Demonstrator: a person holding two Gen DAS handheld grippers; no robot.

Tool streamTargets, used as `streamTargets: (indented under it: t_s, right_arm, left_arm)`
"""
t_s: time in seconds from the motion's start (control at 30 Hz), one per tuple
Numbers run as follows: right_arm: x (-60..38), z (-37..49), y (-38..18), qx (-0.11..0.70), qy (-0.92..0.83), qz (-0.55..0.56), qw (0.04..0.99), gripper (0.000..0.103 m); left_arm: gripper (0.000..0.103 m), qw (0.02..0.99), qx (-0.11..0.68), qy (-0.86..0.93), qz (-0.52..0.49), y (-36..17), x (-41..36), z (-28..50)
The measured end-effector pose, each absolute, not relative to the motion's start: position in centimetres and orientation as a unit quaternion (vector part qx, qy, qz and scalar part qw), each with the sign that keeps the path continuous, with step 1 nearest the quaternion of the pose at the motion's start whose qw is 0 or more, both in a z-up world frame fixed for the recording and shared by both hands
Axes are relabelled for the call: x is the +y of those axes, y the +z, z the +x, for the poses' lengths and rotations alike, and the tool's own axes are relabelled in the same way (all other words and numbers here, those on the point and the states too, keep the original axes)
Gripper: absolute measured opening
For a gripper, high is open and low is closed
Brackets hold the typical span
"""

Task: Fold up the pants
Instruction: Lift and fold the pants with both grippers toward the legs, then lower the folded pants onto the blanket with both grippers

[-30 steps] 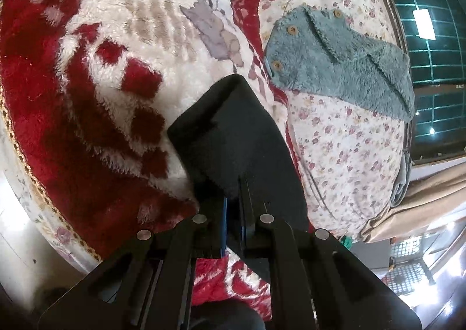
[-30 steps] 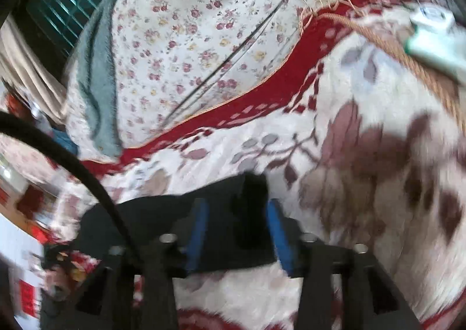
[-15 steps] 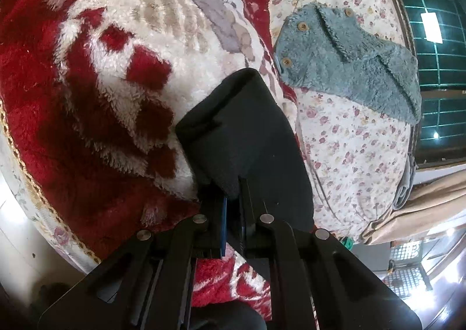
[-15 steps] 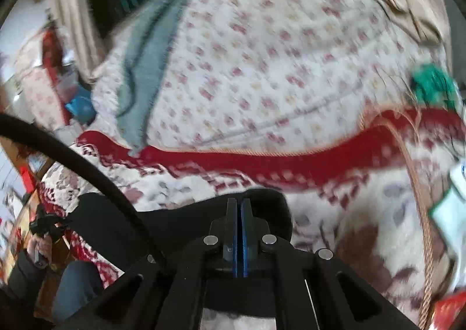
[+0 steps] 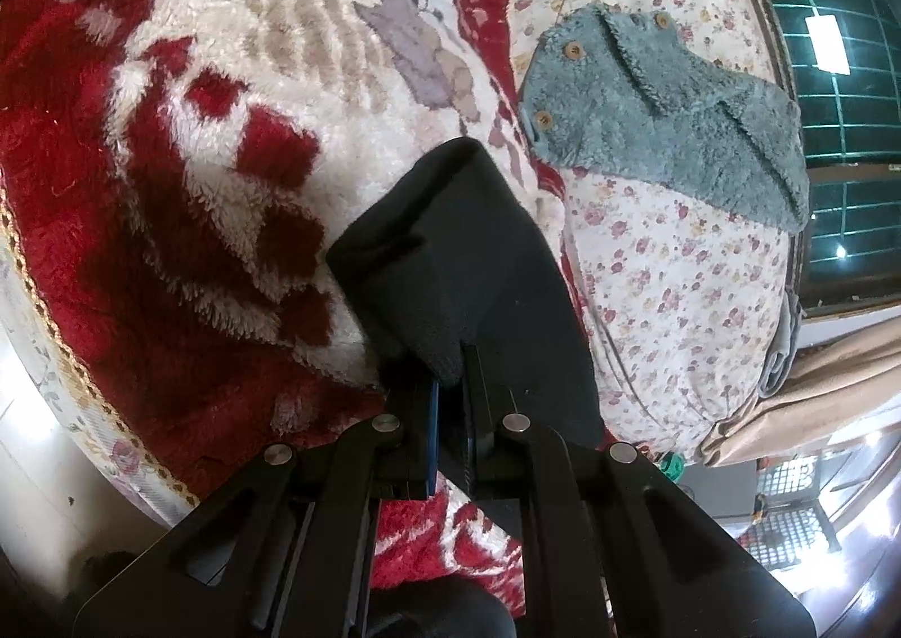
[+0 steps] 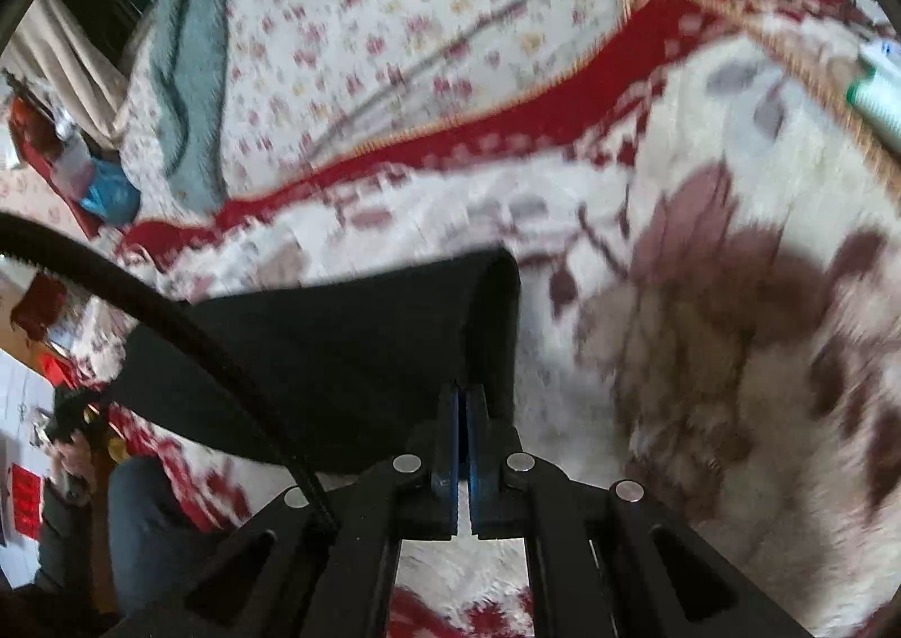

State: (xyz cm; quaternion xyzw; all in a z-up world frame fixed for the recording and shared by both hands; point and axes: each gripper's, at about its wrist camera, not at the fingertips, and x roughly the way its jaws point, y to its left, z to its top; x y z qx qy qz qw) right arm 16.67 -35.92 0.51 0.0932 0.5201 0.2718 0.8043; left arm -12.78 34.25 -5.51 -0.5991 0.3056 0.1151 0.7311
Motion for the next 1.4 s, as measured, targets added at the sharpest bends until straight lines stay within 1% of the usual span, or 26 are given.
streamTargets:
  t_s: [0.1, 0.2, 0.33, 0.4, 0.5, 0.6, 0.67, 0.7, 0.77, 0.87, 0.97, 1.03, 1.07, 1.13, 1.17, 1.27, 1.3, 1.33, 1.4]
  right_arm:
    - [-36.3, 16.6, 2.0, 0.499, 0.279, 0.120, 0.811, 0.002]
    - [-35.6, 16.8, 1.1, 0.519, 0.263, 0.093, 0.808, 0.002]
    - [-36.1, 16.5, 0.6, 0.503, 0.275, 0.137, 0.808, 0.002]
    - [-35.8, 16.6, -1.2, 0.539, 0.251, 0.111, 0.796, 0.002]
    - [-35.6, 15.8, -0.3, 0.513, 0.264, 0.112, 0.809, 0.002]
    - [-35.5, 16.6, -1.2, 0.543, 0.182, 0.052, 0.818, 0.002]
    - [-35.6, 16.8, -0.8, 0.543, 0.132, 0.019, 0.829, 0.003]
    - [-35.6, 16.8, -0.3, 0.538, 0.110, 0.008, 0.836, 0.003]
    - [-35.8, 16.7, 1.2, 0.516, 0.091, 0.017, 0.851, 0.004]
    - [-35.3, 16.4, 3.7, 0.476, 0.116, 0.054, 0.870, 0.006]
    - [-33.6, 16.0, 5.8, 0.436, 0.213, 0.119, 0.867, 0.008]
    - [-31.6, 15.8, 6.1, 0.416, 0.263, 0.118, 0.862, 0.016]
    - [-30.6, 15.7, 5.7, 0.416, 0.276, 0.108, 0.860, 0.021]
    - [-28.8, 15.9, 3.6, 0.435, 0.279, 0.084, 0.852, 0.023]
    - [-28.3, 16.2, 2.0, 0.454, 0.262, 0.068, 0.849, 0.023]
    - [-27.5, 15.8, -3.1, 0.498, 0.191, -0.004, 0.846, 0.023]
    - [-27.9, 15.2, -4.4, 0.499, 0.190, 0.002, 0.845, 0.023]
    - [-28.9, 14.6, -4.3, 0.471, 0.193, 0.020, 0.860, 0.024]
    - [-29.9, 14.1, -4.6, 0.475, 0.196, 0.046, 0.857, 0.025]
  left_arm:
    - [0.005, 0.733, 0.295, 0.107, -0.604, -5.5, 34.4, -13.1]
    - [0.005, 0.723, 0.286, 0.098, -0.621, -5.8, 34.8, -13.4]
    - [0.005, 0.725, 0.289, 0.098, -0.618, -6.0, 35.0, -13.4]
    - [0.005, 0.716, 0.291, 0.098, -0.627, -6.6, 35.2, -13.3]
    - [0.005, 0.730, 0.300, 0.107, -0.605, -6.2, 35.2, -12.7]
    - [0.005, 0.727, 0.312, 0.122, -0.599, -6.4, 35.4, -11.8]
    - [0.005, 0.720, 0.312, 0.126, -0.607, -6.6, 35.5, -11.9]
    - [0.008, 0.719, 0.317, 0.129, -0.605, -6.6, 35.5, -11.9]
    - [0.010, 0.718, 0.324, 0.139, -0.600, -6.2, 35.5, -12.3]
    - [0.013, 0.727, 0.332, 0.192, -0.569, -4.5, 35.5, -13.4]
    - [0.014, 0.738, 0.304, 0.301, -0.522, -1.5, 35.3, -15.4]
    - [0.014, 0.752, 0.260, 0.360, -0.488, 1.4, 34.1, -16.4]
    - [0.014, 0.775, 0.241, 0.357, -0.462, 3.0, 32.9, -15.9]
    - [0.029, 0.818, 0.228, 0.314, -0.426, 4.8, 30.8, -13.8]
    - [0.045, 0.835, 0.237, 0.276, -0.413, 5.1, 29.7, -12.0]
    - [0.047, 0.856, 0.316, 0.189, -0.363, 3.7, 26.2, -6.2]
    - [0.047, 0.855, 0.351, 0.175, -0.340, 2.5, 25.1, -4.5]
    - [0.047, 0.849, 0.378, 0.175, -0.325, 1.2, 24.5, -3.5]
    - [0.046, 0.837, 0.426, 0.179, -0.293, -1.7, 23.4, -2.3]
